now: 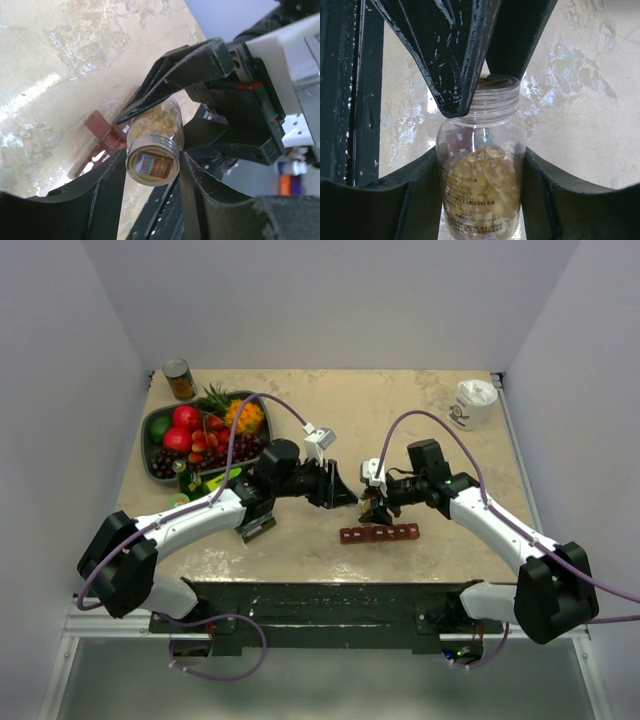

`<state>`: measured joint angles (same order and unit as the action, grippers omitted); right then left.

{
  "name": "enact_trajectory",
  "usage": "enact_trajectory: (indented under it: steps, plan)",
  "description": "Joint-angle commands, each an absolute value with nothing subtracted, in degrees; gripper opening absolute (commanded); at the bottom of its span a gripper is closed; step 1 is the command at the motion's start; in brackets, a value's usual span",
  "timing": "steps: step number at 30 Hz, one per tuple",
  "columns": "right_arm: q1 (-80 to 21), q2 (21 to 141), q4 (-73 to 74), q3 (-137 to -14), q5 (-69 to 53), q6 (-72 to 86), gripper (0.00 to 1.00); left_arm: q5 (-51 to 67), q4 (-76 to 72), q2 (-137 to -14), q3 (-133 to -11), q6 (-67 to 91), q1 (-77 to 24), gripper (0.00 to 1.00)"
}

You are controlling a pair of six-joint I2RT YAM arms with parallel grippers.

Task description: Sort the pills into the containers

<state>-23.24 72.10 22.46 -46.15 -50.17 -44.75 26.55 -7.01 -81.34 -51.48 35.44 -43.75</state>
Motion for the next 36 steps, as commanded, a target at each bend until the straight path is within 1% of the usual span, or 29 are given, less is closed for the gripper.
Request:
enact_trajectory:
  steps: [1,2,4,6,8,10,11,14,16,19,21,25,28,30,32,33,36]
  plan:
    - [-23.29,69.96,17.49,-46.76,-51.06,-43.51,0.11,27.16,-14.59,-79.63,-51.24,49.04,-43.86,0.15]
    - [-23.20,69.87,17.40,-46.67,-51.06,-43.42,0.11,27.07,-14.59,-79.54,-51.41,49.30,-43.60,0.21]
    - [-23.12,69.96,17.32,-46.67,-51.06,-43.33,0.11,27.94,-15.20,-79.80,-51.42,49.57,-42.98,0.26]
    - [-23.11,69.96,17.23,-46.58,-51.06,-43.16,0.11,29.44,-15.82,-79.72,-50.89,50.10,-42.63,0.45]
    - [-23.03,69.96,17.14,-46.67,-51.15,-43.24,0.11,31.36,-16.26,-79.63,-50.45,49.92,-42.19,0.60]
    - [-23.03,70.05,17.14,-46.58,-51.07,-43.24,0.11,32.08,-16.70,-79.11,-49.75,49.66,-41.92,0.66]
    - [-23.11,70.14,17.05,-46.58,-51.15,-43.24,0.11,32.60,-16.70,-78.84,-49.57,49.14,-41.75,0.71]
    - [-23.03,70.22,17.14,-46.58,-51.24,-43.24,0.11,33.92,-18.45,-77.52,-48.17,48.69,-40.78,0.76]
    - [-23.03,70.22,17.23,-46.58,-51.33,-43.24,0.11,35.15,-20.12,-76.12,-46.68,48.17,-39.56,0.77]
    - [-22.94,70.22,17.31,-46.58,-51.50,-43.24,0.11,38.04,-19.78,-73.83,-45.09,42.40,-37.01,0.79]
    - [-22.85,70.22,17.31,-46.58,-51.59,-43.24,0.11,37.88,-17.59,-72.17,-44.04,38.34,-35.17,0.80]
    - [-22.85,70.22,17.49,-46.67,-52.03,-43.24,0.11,35.95,-12.93,-71.02,-43.77,25.35,-34.72,0.81]
    - [-22.76,70.22,17.67,-46.67,-52.38,-43.42,0.11,36.21,-12.74,-70.40,-43.60,17.70,-34.80,0.81]
    - [-22.68,70.31,17.93,-46.67,-52.64,-43.86,0.11,36.39,-15.81,-68.92,-42.19,13.12,-35.59,0.82]
    - [-22.68,70.31,18.37,-46.67,-53.17,-44.38,0.11,36.04,-20.18,-66.90,-40.01,4.51,-37.69,0.82]
    - [-22.68,70.31,18.46,-46.67,-53.43,-44.56,0.11,35.69,-21.17,-66.28,-39.21,-3.96,-38.84,0.82]
    - [-22.76,70.49,18.89,-46.67,-53.88,-44.91,0.11,35.77,-27.31,-64.95,-35.34,-17.08,-42.71,0.85]
